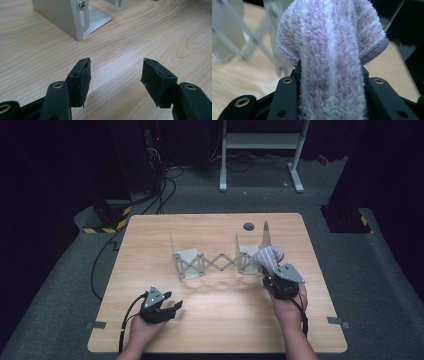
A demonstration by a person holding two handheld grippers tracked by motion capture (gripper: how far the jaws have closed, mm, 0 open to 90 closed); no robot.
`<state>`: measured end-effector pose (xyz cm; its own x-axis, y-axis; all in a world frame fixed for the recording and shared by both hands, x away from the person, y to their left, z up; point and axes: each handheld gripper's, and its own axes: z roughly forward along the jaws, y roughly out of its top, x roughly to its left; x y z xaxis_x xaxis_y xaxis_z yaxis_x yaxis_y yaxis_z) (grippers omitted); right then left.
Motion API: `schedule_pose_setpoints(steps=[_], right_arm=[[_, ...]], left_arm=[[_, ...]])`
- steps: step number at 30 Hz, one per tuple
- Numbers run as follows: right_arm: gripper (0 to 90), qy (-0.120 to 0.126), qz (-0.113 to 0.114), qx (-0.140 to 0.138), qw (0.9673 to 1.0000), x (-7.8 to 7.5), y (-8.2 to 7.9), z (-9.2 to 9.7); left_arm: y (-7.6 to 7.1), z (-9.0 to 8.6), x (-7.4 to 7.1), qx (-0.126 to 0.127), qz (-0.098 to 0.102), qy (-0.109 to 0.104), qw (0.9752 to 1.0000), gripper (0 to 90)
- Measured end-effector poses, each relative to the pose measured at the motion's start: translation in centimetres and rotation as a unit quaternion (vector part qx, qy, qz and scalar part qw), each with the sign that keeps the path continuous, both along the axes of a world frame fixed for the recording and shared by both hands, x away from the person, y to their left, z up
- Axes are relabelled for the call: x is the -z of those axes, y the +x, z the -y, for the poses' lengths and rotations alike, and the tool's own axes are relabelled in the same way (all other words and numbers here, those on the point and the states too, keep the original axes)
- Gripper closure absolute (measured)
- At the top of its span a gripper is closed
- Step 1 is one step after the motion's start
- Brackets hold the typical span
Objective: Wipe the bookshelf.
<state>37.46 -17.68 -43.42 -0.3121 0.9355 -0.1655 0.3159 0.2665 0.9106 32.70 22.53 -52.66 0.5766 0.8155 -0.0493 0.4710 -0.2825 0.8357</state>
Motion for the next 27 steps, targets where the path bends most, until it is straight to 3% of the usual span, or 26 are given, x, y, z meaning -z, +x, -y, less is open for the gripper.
schedule_pose_setpoints(steps=[4, 7, 10, 11, 12, 16, 23, 27], right_arm=[[60.3, 0.009, 0.039, 0.003, 0.9992, -2.3, -0.3, 0.0], [60.4, 0.012, 0.039, 0.007, 0.9992, -2.1, 0.0, -0.1], [60.5, 0.013, 0.016, 0.009, 0.9998, -0.3, 0.7, -0.2], [60.5, 0.013, 0.016, 0.009, 0.9998, -0.3, 0.7, -0.2], [60.5, 0.012, -0.002, 0.011, 0.9999, 1.3, 1.0, -0.2], [60.8, 0.022, -0.037, 0.010, 0.9990, 4.0, 1.5, 0.0], [61.8, 0.032, -0.051, 0.010, 0.9981, 5.6, 1.6, 0.1], [62.4, 0.016, -0.085, 0.010, 0.9962, 6.4, 2.0, 0.5]], left_arm=[[0.0, 0.0, 0.0, 0.001, 0.000, 0.003, 1.0000, 40.4], [0.0, 0.0, 0.0, 0.002, 0.003, 0.002, 1.0000, 40.4], [-0.1, -0.1, -0.1, 0.001, 0.003, 0.000, 1.0000, 40.4], [-0.1, -0.1, -0.1, 0.001, 0.003, 0.000, 1.0000, 40.5], [-0.1, 0.0, -0.1, 0.002, 0.002, 0.000, 1.0000, 40.5], [-0.1, 0.0, -0.1, 0.003, 0.001, 0.000, 1.0000, 40.5], [-0.2, 0.1, 0.0, 0.002, -0.004, 0.001, 1.0000, 40.5], [-0.2, 0.2, 0.0, 0.002, -0.003, 0.002, 1.0000, 40.5]])
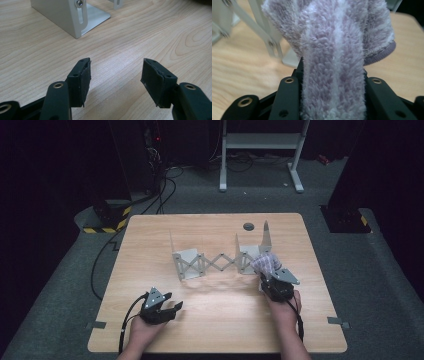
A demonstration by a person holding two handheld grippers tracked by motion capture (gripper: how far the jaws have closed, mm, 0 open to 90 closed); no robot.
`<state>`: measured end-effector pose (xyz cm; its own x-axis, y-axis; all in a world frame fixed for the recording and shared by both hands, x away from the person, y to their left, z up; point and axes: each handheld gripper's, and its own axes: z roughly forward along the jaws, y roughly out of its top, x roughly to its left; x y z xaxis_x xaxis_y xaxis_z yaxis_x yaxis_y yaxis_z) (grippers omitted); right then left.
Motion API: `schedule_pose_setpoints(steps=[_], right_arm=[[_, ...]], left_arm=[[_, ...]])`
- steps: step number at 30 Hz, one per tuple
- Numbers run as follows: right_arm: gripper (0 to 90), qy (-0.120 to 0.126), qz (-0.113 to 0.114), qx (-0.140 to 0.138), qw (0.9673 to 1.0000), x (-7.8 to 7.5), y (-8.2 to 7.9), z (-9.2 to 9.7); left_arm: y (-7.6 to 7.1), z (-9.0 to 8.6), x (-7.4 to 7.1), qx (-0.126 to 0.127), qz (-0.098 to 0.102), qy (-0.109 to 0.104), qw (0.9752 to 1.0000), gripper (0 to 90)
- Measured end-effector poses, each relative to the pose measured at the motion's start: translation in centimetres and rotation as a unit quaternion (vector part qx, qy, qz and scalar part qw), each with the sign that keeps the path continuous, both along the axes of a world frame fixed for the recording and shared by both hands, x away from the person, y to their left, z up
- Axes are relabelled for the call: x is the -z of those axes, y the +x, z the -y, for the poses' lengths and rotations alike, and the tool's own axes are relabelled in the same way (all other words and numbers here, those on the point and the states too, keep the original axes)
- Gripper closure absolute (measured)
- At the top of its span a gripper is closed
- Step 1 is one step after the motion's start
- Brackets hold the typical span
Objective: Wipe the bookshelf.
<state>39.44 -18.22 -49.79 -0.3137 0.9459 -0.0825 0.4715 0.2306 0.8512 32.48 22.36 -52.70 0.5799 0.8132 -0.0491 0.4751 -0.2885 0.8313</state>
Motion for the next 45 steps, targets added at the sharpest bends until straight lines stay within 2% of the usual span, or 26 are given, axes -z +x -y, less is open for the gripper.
schedule_pose_setpoints(steps=[5, 12, 18, 24, 26, 32, 35, 39, 45], right_arm=[[62.3, -0.036, -0.035, -0.002, 0.9987, 1.2, 0.2, 0.2], [62.2, -0.060, -0.062, 0.000, 0.9963, 2.0, 0.5, 0.2], [62.3, -0.054, -0.063, -0.002, 0.9965, 2.0, 0.5, 0.3], [62.4, -0.049, -0.053, -0.017, 0.9973, 1.6, 0.1, -0.3], [62.4, -0.044, -0.049, -0.025, 0.9975, 1.4, -0.1, -0.7], [62.5, -0.051, -0.045, -0.060, 0.9959, 1.4, -0.8, -3.0], [62.4, -0.052, -0.030, -0.071, 0.9957, 0.8, -1.1, -3.9], [62.3, -0.043, 0.009, -0.074, 0.9963, -0.9, -1.5, -4.6], [62.0, -0.025, 0.069, -0.078, 0.9942, -3.7, -2.0, -5.4]], left_arm=[[-0.1, 0.0, -0.1, 0.000, 0.003, 0.001, 1.0000, 40.5], [0.0, 0.0, 0.1, 0.003, -0.003, 0.007, 1.0000, 40.4], [0.0, 0.1, 0.1, 0.004, -0.005, 0.005, 1.0000, 40.4], [0.0, 0.1, 0.1, 0.004, -0.004, 0.004, 1.0000, 40.4], [0.0, 0.1, 0.1, 0.004, -0.004, 0.006, 1.0000, 40.4], [-0.1, 0.1, 0.1, 0.004, -0.005, 0.005, 1.0000, 40.2], [-0.2, 0.0, 0.1, 0.003, -0.005, 0.006, 1.0000, 40.2], [-0.6, -0.3, 0.0, 0.000, -0.003, 0.006, 1.0000, 40.0], [-1.4, -0.9, -0.2, -0.004, 0.002, 0.004, 1.0000, 40.0]])
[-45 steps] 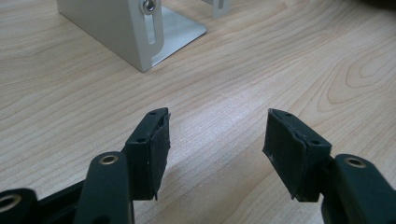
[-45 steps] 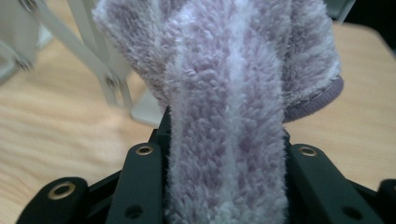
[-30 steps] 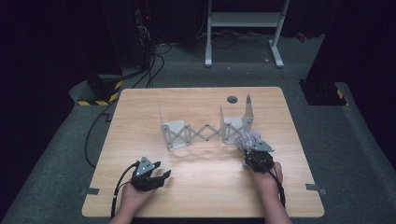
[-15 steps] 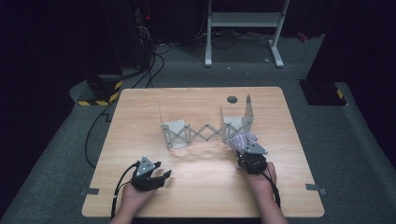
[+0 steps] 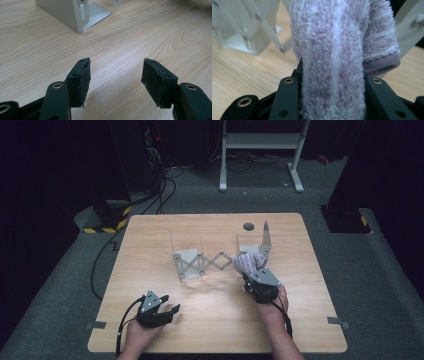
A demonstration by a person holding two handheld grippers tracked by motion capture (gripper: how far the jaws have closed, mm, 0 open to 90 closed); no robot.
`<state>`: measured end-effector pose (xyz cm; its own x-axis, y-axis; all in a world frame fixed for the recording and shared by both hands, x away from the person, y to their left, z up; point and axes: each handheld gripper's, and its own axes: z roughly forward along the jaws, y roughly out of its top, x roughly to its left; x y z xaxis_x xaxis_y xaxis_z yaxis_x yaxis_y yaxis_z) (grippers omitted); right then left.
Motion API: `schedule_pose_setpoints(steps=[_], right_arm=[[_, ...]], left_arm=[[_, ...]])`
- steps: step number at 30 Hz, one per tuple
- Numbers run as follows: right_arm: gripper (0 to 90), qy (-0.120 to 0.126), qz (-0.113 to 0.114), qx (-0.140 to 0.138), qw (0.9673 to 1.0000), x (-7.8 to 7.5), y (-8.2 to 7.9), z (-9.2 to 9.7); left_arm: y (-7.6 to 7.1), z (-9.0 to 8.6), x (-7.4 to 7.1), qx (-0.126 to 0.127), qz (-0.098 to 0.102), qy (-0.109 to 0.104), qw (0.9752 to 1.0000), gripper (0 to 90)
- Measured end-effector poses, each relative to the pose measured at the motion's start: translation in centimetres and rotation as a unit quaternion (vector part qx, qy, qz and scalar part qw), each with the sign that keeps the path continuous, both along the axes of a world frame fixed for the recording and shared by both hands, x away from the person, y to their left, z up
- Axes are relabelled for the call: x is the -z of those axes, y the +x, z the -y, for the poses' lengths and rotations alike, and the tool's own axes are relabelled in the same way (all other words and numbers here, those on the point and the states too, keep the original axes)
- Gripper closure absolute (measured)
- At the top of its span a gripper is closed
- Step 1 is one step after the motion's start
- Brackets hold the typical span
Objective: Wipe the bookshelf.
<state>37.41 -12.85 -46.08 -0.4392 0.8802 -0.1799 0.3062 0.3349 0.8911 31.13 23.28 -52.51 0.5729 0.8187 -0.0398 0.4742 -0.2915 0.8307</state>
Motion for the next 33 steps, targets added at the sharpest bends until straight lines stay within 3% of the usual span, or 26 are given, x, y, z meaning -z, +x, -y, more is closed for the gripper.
schedule_pose_setpoints(steps=[4, 8, 17, 20, 24, 29, 33], right_arm=[[62.0, 0.014, 0.032, -0.004, 0.9994, -1.4, -0.2, -0.6], [62.0, 0.011, 0.031, -0.006, 0.9994, -1.4, 0.2, -1.1], [61.8, -0.017, -0.029, -0.001, 0.9994, 1.7, 1.6, -1.2], [61.8, -0.033, -0.065, -0.003, 0.9973, 3.2, 2.0, -1.4], [61.8, -0.059, -0.116, -0.005, 0.9915, 5.4, 2.6, -1.7], [61.8, -0.052, -0.120, -0.002, 0.9914, 5.7, 2.5, -1.6], [61.8, -0.046, -0.105, -0.004, 0.9934, 5.1, 2.3, -1.6]], left_arm=[[-0.4, -0.4, 0.0, -0.004, -0.001, 0.002, 1.0000, 39.9], [-0.6, -0.7, 0.1, -0.009, -0.001, 0.002, 1.0000, 39.8], [-0.5, -0.5, 0.0, -0.005, -0.002, 0.003, 1.0000, 39.8], [-0.4, -0.3, 0.0, -0.001, -0.002, 0.003, 1.0000, 39.7], [-0.2, 0.0, -0.1, 0.004, 0.001, 0.000, 1.0000, 39.7], [-0.1, 0.1, -0.1, 0.005, 0.000, 0.002, 1.0000, 39.7], [-0.2, -0.1, -0.1, 0.004, 0.001, 0.002, 1.0000, 39.7]])
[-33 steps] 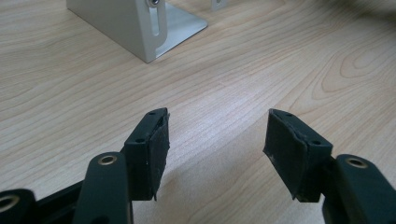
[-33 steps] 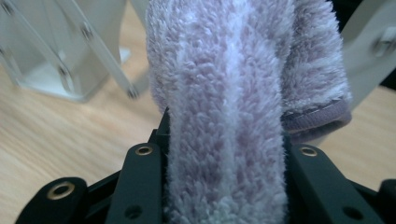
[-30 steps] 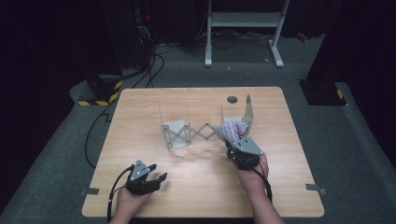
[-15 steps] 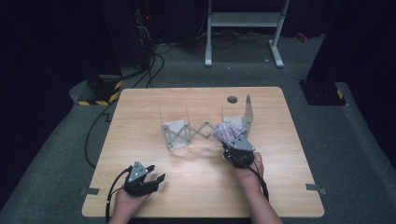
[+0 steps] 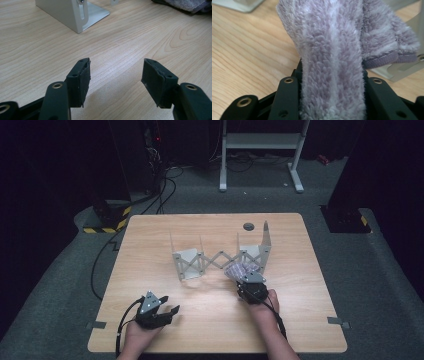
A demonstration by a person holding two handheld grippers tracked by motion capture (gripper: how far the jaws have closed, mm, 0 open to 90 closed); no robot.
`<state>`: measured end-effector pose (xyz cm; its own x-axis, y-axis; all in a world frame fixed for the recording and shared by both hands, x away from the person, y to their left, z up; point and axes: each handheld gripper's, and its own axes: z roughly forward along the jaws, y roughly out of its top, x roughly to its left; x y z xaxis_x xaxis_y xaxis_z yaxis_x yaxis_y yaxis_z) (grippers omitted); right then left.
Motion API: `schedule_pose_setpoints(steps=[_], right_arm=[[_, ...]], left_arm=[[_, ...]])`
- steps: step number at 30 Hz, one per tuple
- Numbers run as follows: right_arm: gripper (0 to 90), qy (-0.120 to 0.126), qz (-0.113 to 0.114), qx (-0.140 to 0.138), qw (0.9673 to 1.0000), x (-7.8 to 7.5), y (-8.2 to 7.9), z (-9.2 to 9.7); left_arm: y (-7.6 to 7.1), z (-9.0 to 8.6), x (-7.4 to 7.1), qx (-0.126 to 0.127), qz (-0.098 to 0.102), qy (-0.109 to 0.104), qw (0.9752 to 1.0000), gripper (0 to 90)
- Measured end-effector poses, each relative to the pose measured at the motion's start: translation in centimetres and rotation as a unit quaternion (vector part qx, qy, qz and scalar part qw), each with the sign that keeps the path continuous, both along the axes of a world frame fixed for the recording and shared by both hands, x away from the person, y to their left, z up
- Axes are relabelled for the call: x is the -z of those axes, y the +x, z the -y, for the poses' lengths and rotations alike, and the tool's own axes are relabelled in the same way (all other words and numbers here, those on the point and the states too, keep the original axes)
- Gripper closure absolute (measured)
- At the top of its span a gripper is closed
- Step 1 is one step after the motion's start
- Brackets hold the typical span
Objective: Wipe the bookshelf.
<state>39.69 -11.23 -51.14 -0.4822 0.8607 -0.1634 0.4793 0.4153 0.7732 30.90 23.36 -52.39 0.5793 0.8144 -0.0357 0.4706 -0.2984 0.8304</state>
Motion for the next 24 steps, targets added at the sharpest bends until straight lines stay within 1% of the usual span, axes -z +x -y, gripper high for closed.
schedule_pose_setpoints(steps=[4, 7, 9, 12, 15, 17, 19, 22, 24], right_arm=[[61.7, 0.015, 0.036, -0.002, 0.9993, -1.9, -0.5, 0.0], [61.5, 0.030, 0.067, -0.004, 0.9973, -3.7, -0.9, -0.1], [61.4, 0.043, 0.090, -0.007, 0.9950, -4.8, -1.3, -0.2], [61.4, 0.056, 0.125, -0.009, 0.9905, -6.4, -2.0, -0.4], [61.5, 0.068, 0.148, -0.013, 0.9866, -7.4, -2.5, -0.6], [61.5, 0.068, 0.154, -0.013, 0.9856, -7.5, -2.6, -0.7], [61.5, 0.062, 0.149, -0.014, 0.9868, -7.3, -2.4, -0.8], [61.5, 0.054, 0.130, -0.013, 0.9900, -6.3, -2.0, -0.9], [61.5, 0.046, 0.112, -0.012, 0.9925, -5.4, -1.5, -0.9]], left_arm=[[-0.2, -0.4, 0.0, -0.008, -0.001, -0.001, 1.0000, 39.7], [-0.3, -0.9, 0.0, -0.012, 0.000, 0.000, 0.9999, 39.7], [-0.5, -1.1, 0.0, -0.017, -0.001, -0.001, 0.9999, 39.7], [-0.6, -1.4, 0.0, -0.021, -0.001, -0.002, 0.9998, 39.7], [-0.8, -1.7, 0.0, -0.024, -0.001, -0.001, 0.9997, 39.7], [-0.8, -1.8, 0.0, -0.026, -0.002, -0.002, 0.9997, 39.7], [-0.9, -1.8, 0.0, -0.026, -0.001, -0.002, 0.9997, 39.7], [-0.8, -1.6, 0.0, -0.024, 0.000, -0.001, 0.9997, 39.6], [-0.7, -1.5, 0.0, -0.022, 0.000, -0.002, 0.9998, 39.6]])
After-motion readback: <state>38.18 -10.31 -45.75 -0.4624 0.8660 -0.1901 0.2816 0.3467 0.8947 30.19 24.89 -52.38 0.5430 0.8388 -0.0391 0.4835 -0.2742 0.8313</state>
